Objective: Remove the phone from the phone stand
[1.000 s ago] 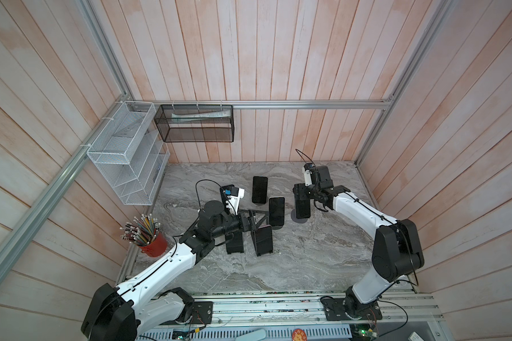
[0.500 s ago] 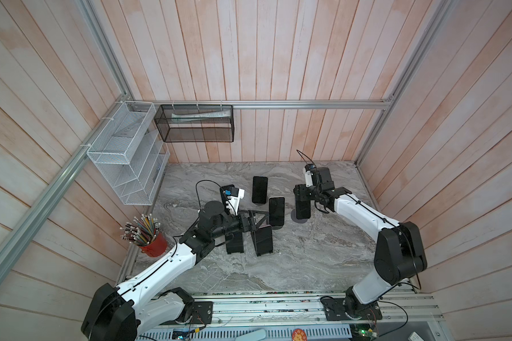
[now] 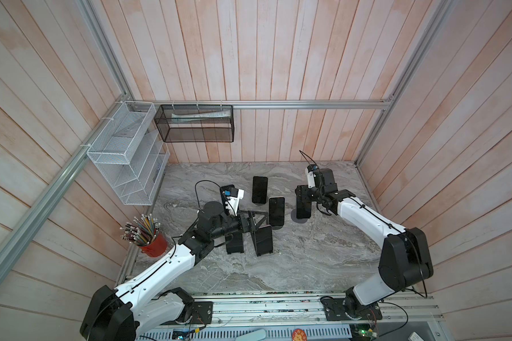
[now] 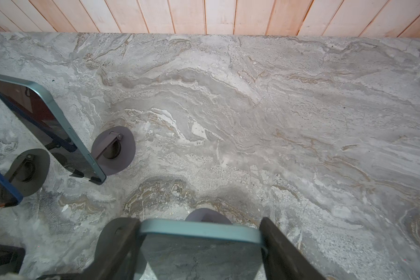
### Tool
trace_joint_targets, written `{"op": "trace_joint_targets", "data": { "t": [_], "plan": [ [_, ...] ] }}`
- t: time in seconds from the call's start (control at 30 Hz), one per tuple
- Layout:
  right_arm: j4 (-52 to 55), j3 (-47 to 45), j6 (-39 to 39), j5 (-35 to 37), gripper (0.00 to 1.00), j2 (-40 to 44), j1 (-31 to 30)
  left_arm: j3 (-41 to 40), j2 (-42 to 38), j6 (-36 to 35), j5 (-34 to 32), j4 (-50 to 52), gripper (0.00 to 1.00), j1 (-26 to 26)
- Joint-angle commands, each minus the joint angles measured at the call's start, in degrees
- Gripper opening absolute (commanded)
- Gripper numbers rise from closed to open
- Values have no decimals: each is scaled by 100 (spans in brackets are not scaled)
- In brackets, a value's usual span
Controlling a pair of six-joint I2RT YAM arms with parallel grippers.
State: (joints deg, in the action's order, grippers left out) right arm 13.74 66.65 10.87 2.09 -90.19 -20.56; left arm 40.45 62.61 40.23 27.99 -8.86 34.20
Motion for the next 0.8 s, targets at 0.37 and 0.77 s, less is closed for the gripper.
{"op": "trace_joint_targets", "data": {
  "t": [0.37, 0.77],
  "plan": [
    [-18, -13, 99, 123, 68, 301, -94, -178, -65, -24, -72, -107, 100, 17],
    [50, -104, 101, 274, 67, 579, -138, -144, -73, -49, 18, -90, 100, 17]
  ]
}}
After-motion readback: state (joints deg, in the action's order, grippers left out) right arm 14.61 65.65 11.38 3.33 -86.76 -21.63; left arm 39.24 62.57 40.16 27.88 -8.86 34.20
